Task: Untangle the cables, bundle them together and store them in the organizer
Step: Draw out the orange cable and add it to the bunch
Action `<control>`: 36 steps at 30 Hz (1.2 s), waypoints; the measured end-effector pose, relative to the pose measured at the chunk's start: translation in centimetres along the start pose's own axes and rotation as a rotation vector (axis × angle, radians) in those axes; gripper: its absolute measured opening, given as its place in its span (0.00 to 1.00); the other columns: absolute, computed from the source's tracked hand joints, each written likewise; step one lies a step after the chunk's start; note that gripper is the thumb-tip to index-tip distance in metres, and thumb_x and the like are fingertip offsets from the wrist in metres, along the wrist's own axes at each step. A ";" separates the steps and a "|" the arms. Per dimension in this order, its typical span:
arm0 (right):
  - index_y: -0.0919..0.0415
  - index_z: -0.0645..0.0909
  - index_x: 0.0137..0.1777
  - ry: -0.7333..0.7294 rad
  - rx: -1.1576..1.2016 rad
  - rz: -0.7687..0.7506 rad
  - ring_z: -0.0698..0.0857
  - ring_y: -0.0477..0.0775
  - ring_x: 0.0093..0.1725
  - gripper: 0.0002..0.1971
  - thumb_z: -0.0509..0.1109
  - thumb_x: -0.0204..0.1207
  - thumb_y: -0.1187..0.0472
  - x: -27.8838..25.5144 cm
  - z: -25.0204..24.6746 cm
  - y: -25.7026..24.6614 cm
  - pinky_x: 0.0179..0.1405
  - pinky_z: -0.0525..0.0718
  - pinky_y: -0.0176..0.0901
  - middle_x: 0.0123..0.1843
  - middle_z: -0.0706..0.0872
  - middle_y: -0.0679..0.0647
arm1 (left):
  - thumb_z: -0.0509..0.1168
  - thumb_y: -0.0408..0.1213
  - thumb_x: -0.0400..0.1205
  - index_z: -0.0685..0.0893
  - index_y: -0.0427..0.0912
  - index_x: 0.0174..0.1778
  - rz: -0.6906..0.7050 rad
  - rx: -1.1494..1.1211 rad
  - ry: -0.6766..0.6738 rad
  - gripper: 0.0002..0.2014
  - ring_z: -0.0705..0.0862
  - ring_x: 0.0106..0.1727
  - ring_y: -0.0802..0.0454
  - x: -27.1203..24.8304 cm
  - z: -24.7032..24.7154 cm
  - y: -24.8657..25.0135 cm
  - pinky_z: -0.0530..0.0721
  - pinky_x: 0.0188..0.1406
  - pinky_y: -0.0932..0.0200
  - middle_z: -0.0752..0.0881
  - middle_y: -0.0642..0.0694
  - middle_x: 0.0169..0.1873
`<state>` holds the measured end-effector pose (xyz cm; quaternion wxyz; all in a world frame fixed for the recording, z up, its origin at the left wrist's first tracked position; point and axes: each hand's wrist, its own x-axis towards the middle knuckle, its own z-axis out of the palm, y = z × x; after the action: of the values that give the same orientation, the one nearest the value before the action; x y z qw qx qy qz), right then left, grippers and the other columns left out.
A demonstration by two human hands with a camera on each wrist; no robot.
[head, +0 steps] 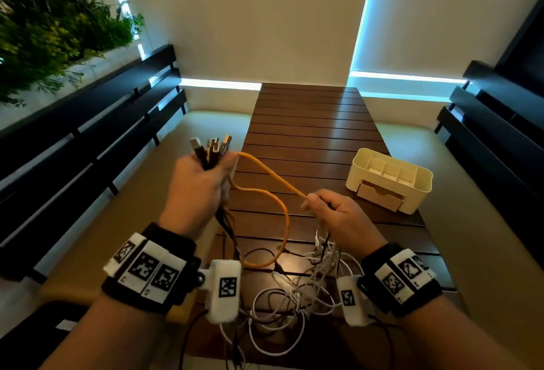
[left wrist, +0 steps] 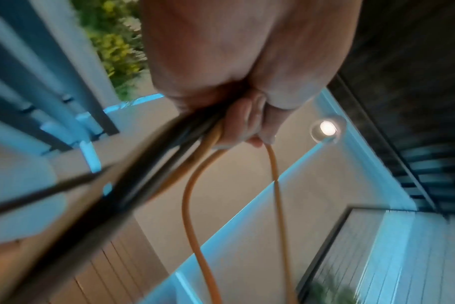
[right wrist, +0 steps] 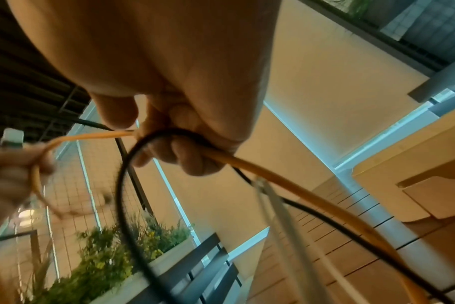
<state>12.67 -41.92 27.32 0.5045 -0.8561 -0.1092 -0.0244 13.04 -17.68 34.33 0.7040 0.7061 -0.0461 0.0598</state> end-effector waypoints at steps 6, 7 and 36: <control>0.47 0.84 0.48 0.133 -0.145 -0.067 0.76 0.37 0.31 0.06 0.66 0.85 0.52 1.6 -2.0 -1.5 0.29 0.73 0.26 0.32 0.79 0.44 | 0.68 0.41 0.85 0.82 0.41 0.37 -0.101 0.469 -0.021 0.12 0.70 0.26 0.47 0.7 -0.5 -2.2 0.72 0.32 0.48 0.70 0.45 0.25; 0.45 0.83 0.47 0.116 -0.205 -0.073 0.78 0.35 0.34 0.05 0.67 0.84 0.52 1.9 -2.3 -1.5 0.31 0.72 0.26 0.35 0.80 0.43 | 0.68 0.42 0.85 0.82 0.41 0.35 -0.072 0.467 0.020 0.13 0.71 0.28 0.47 0.6 -0.4 -2.1 0.72 0.33 0.48 0.71 0.44 0.25; 0.44 0.76 0.69 0.142 -0.142 -0.086 0.78 0.37 0.64 0.18 0.72 0.80 0.54 1.1 -2.0 -1.7 0.60 0.74 0.29 0.63 0.79 0.41 | 0.65 0.42 0.86 0.77 0.39 0.35 0.088 0.418 -0.074 0.15 0.69 0.26 0.47 -0.2 1.8 0.1 0.72 0.31 0.47 0.69 0.44 0.23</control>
<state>13.50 -42.65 29.95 0.4478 -0.8802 -0.1077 -0.1145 12.83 -19.50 34.44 0.5367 0.8359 -0.0890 0.0728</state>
